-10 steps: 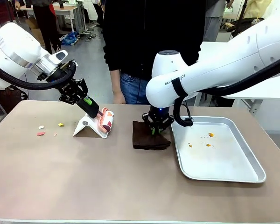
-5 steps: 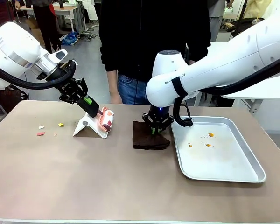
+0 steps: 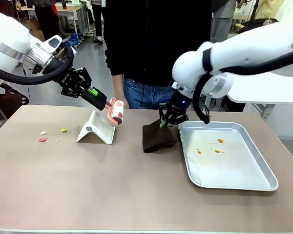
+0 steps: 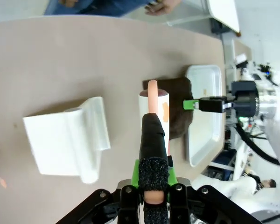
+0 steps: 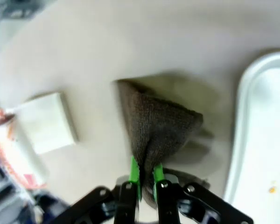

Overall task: Clean the surface of the table.
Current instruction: Hold the Lint Roller with your left hand and the towel with your right hand.

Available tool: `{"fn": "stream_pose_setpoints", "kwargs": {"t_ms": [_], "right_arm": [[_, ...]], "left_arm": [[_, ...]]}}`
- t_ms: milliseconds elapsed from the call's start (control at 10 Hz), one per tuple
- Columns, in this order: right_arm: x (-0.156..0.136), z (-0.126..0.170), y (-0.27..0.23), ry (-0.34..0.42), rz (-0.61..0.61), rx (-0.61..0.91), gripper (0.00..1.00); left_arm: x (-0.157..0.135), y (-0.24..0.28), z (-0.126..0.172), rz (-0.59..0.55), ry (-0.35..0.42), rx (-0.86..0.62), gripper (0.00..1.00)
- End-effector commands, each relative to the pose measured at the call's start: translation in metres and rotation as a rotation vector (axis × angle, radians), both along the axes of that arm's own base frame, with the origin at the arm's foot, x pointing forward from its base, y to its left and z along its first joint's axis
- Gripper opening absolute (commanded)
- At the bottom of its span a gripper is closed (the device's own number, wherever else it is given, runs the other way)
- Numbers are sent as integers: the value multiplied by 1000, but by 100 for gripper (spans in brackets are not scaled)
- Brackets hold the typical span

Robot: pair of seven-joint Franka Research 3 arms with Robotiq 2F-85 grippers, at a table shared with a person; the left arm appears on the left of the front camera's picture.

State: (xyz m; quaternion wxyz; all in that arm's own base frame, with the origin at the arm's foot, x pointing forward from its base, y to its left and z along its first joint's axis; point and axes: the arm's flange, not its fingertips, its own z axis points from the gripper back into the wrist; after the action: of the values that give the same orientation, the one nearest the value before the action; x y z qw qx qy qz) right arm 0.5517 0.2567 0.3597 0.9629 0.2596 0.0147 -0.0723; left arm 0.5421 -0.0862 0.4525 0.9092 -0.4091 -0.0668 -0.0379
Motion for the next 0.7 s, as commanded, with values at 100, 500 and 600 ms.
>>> {"fn": "stream_pose_setpoints", "kwargs": {"t_ms": [100,500,600], "right_arm": [[-43,7,-67,55,123,563,0],[-80,15,-163,61,343,1010,0],[-82,20,-192,91,295,1065,0]], "left_arm": [[-42,25,17,-66,-24,-147,0],[-106,107,44,-61,-113,-292,15],[-125,144,45,-137,-114,-355,15]]}}
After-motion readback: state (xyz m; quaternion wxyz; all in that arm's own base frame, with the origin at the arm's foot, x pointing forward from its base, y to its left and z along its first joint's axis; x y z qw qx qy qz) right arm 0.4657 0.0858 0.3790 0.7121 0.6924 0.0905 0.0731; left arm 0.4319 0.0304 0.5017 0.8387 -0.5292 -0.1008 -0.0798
